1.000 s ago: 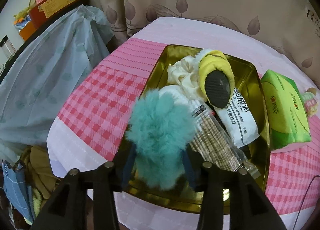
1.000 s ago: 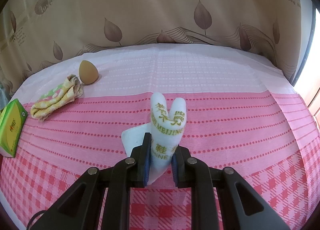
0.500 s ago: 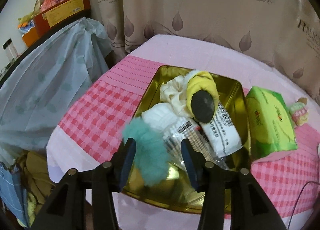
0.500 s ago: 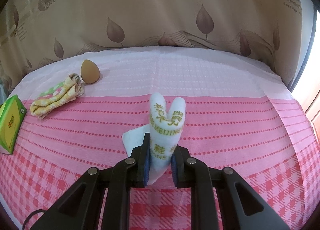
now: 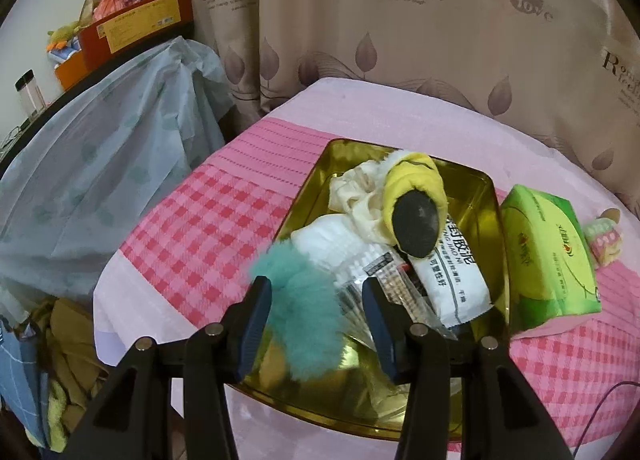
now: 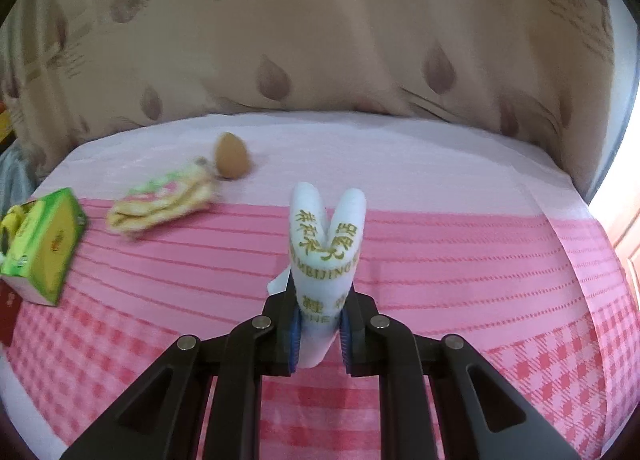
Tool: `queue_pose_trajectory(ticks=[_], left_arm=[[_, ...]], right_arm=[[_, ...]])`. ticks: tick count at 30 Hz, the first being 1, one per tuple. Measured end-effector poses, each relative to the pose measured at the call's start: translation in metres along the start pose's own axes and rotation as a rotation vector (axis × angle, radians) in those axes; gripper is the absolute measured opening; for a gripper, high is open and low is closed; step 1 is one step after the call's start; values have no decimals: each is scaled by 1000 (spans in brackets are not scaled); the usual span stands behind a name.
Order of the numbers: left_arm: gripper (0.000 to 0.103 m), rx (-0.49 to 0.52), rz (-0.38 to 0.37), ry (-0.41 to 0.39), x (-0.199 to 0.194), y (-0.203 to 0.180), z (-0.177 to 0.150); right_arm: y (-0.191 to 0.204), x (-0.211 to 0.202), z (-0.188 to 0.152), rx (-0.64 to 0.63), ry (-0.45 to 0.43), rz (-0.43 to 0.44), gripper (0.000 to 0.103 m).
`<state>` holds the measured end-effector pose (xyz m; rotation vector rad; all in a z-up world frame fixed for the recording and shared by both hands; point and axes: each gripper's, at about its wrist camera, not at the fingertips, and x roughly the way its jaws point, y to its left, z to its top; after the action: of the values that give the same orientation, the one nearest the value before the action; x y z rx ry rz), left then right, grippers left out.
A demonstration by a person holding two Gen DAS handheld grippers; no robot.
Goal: Organize soft objects
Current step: 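Carry the hotel cloth with the right gripper into the gold tin and release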
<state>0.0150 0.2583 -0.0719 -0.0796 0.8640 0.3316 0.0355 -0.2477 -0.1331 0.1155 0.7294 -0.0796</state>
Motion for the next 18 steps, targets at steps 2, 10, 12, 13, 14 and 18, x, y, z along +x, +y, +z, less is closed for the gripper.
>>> queue_pose_trajectory(ticks=[2,10,12,13,14,18], left_arm=[[48,-9,-10,-11,-3,2,1],[48,-33,-8,-46,-13,8,3],[48,-50,0,-56,-15,12,3],[48,-59,1,-58,-16,15,3],[48,-66,3,-59,-16,17,4],[48,-96,22,-49,-15,26,4]], right_arm=[[17,-7,6,-22,-12,31,15],[107,-37,29,-149,-63,204,15],[135,-45,35,-187,-69,265,15],[145,-48,36,-201,-72,285,15],[161,-52,36,-225,-70,316,15],[213,-58,37,-289,-55,416,15]])
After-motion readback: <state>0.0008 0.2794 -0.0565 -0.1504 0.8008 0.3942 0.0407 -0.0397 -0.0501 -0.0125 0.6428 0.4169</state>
